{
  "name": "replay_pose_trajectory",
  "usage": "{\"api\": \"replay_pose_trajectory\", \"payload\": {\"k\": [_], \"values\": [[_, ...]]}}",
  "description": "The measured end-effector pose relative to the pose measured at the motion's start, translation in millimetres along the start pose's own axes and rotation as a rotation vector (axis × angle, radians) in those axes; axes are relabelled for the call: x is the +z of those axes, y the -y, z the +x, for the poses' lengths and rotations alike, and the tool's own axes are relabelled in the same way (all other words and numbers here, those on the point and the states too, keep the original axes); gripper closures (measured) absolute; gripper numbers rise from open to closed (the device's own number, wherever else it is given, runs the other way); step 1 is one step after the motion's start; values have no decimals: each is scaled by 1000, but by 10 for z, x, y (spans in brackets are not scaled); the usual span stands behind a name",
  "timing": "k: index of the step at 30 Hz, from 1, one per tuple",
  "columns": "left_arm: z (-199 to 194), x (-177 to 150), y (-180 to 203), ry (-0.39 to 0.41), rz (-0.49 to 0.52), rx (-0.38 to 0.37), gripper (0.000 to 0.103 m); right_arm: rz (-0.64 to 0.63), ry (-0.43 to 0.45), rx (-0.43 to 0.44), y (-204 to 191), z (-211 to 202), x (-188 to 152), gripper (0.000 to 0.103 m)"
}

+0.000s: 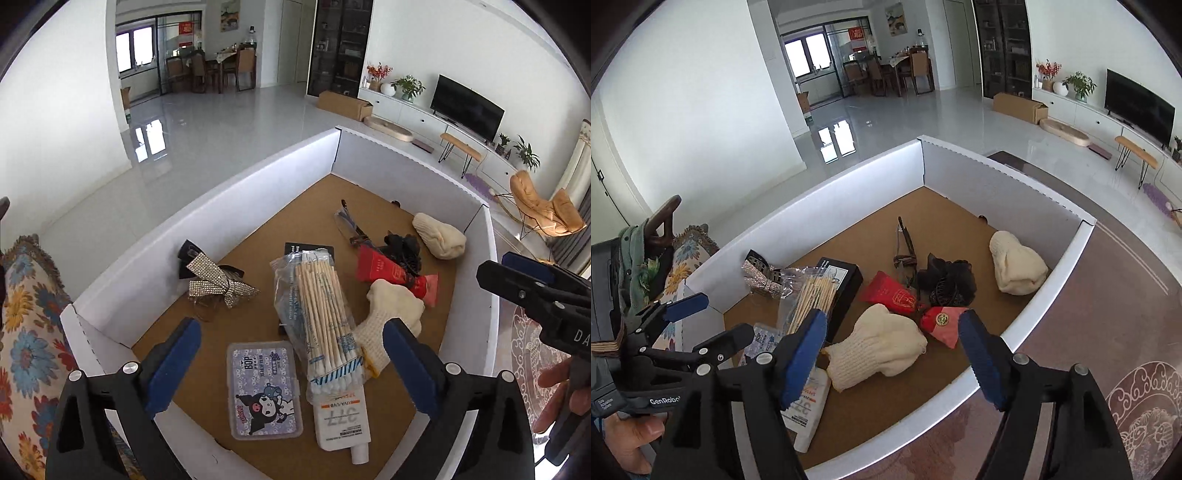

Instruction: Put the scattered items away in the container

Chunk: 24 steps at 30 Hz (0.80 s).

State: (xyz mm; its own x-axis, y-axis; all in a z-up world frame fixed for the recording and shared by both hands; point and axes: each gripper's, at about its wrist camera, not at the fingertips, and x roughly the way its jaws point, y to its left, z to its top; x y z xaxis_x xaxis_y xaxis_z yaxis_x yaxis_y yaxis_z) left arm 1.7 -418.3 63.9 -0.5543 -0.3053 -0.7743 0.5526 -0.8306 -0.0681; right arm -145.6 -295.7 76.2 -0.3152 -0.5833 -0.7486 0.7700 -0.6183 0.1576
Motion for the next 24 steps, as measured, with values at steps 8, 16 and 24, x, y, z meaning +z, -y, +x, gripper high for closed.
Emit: {"api": "replay_pose_trajectory", "payload": {"k": [8, 16, 24], "values": [[-333, -24, 198, 45, -42, 39, 1, -98, 11, -72, -105, -386, -78, 28], [-419, -45, 236, 39, -46, 94, 1, -124, 20, -83, -185, -461, -111, 28], [-487, -56, 119, 83, -109, 70, 1, -123, 28, -86, -204, -436, -101, 28]]}}
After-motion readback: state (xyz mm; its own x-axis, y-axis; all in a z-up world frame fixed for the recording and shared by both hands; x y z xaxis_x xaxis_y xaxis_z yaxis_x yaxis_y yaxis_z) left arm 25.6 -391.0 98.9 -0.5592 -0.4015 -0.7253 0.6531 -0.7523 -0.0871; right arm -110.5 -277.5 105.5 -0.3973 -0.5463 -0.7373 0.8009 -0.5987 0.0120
